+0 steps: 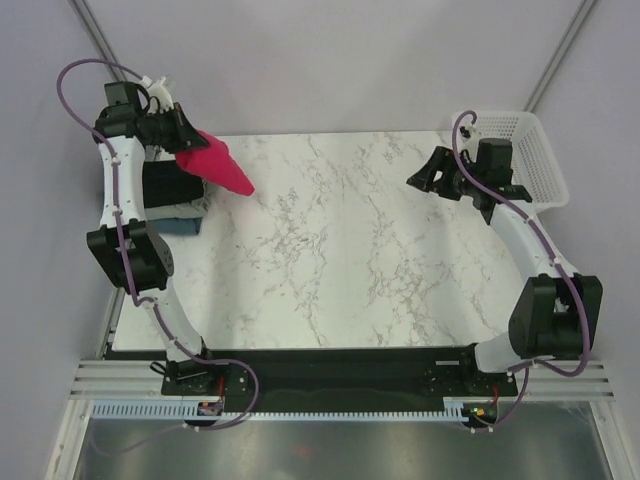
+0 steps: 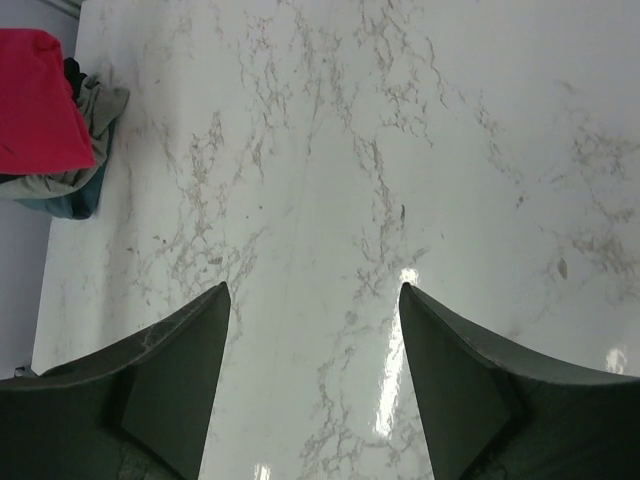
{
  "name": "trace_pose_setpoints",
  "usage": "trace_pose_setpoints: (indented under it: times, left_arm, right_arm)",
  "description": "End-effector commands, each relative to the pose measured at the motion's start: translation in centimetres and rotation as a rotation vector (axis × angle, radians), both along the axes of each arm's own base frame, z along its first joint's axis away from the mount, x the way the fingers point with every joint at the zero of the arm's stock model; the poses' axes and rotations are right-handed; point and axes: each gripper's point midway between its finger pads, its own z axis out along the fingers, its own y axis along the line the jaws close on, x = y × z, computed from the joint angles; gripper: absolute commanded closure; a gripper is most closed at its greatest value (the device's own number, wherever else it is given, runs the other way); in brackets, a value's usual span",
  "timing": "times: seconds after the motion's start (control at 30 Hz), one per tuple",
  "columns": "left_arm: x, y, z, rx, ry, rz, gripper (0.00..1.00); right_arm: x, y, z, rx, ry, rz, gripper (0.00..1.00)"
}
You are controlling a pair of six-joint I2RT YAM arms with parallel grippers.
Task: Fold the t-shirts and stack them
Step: Neatly place the folded tshirt to the corner
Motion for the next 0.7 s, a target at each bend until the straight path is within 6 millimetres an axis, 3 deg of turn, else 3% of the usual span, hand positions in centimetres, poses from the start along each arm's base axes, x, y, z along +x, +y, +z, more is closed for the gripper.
trace_pose_setpoints:
  times: [0.0, 0.17, 0.3, 0.57, 0.67]
  left_arm:
    - [-0.8, 2.2, 3.9, 0.063, -0.089, -0.002, 0.98]
    - [-0.4, 5.1, 4.4, 0.084, -0.096, 0.038, 0.98]
    - [-0.3, 6.0, 4.9, 0.145, -0.11, 0.036, 0.98]
    - [-0.9, 9.8, -0.8, 0.379, 0.048, 0.018, 0.98]
    - [-1.3, 11.4, -1.6, 0.465, 0.081, 0.042, 0.98]
  right_arm:
    - [-1.6, -1.9, 1.4, -0.017, -0.053, -0.049, 0.23]
    - [-3.3, -3.3, 1.4, 0.016, -0.053, -0.098, 0.23]
    - [-4.4, -4.0, 0.8, 0.025, -0.042, -0.122, 0.23]
    - [-6.0, -5.1, 0.1, 0.061, -0.027, -0.173, 0.23]
    - [-6.4, -5.4, -0.4, 0.062, -0.019, -0.185, 0.23]
